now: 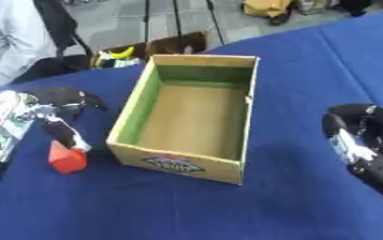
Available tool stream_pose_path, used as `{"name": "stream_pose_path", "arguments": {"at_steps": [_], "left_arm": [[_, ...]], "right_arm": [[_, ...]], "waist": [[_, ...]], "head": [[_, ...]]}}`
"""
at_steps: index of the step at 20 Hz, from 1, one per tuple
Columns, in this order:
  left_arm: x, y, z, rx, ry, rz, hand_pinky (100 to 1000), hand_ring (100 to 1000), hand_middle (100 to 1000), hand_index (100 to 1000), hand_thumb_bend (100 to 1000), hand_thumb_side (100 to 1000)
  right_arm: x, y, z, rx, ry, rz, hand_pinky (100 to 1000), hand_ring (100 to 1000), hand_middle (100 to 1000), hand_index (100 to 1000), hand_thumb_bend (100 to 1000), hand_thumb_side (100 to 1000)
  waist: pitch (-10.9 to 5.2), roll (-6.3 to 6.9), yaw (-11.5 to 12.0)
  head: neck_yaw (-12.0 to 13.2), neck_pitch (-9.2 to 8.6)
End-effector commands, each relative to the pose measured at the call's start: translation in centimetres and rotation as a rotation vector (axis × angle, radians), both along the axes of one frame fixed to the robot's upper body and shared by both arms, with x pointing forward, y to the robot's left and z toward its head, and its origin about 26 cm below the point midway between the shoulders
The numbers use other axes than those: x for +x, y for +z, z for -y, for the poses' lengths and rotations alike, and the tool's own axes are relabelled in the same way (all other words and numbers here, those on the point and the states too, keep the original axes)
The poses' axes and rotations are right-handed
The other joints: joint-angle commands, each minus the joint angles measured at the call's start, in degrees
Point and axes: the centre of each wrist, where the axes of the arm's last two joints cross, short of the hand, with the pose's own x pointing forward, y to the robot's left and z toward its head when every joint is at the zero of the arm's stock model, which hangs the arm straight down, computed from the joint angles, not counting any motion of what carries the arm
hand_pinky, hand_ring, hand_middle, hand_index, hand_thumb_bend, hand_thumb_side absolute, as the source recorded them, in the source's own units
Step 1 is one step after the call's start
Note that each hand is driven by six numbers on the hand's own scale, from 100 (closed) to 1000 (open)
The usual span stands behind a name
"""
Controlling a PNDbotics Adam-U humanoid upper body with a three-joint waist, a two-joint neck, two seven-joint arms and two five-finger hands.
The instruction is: Pick up objects on the table and place them in the box.
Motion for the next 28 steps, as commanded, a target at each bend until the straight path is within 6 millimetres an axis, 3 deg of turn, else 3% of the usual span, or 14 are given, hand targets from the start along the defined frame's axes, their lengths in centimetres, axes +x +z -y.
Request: {"name": "stream_pose_path", "arguments": {"at_steps": [1,14,17,21,24,28], "left_arm": [[-1.0,2.4,-1.3,0.032,0.037,0.056,310,539,906,957,885,679],[-1.4,1.0,-1.9,0.037,0.033,-0.008,287,528,851,935,899,618],[-1.3,1.0,-1.8,0.018,0.016,-0.020,283,543,893,975,941,611],[-1.7,2.3,-1.6,-0.026,-0.011,0.011,283,558,901,992,985,645],[-2.7,4.3,-1.4,-0.016,-0.011,0.088,289,562,899,976,928,717],[-3.5,4.5,-1.1,0.055,-0.015,0.096,310,569,909,975,885,673]], "right_arm": [[-0.3,0.6,0.1,0.000,0.001,0.027,848,793,506,708,261,484],[-0.3,0.5,0.1,0.010,-0.006,0.027,848,792,506,708,262,487],[-0.3,0.5,0.1,0.009,-0.003,0.026,848,791,505,707,261,486],[-0.3,0.4,0.1,0.010,-0.002,0.024,848,791,505,707,261,486],[-0.3,0.3,0.1,0.011,-0.004,0.020,848,791,504,706,259,486],[-0.3,0.2,0.2,0.015,-0.009,0.017,847,790,504,706,259,488]], "waist": [[-1.61,-0.68,0.28],[-1.93,-1.24,1.13],[-1.92,-1.29,1.15],[-2.02,-1.32,1.11],[-2.26,-1.40,1.40],[-2.68,-1.49,1.82]], "head": [[-0.36,-0.86],[-0.95,-0.63],[-0.96,-0.57],[-1.04,-0.50],[-1.32,-0.31],[-1.70,-0.16]]}}
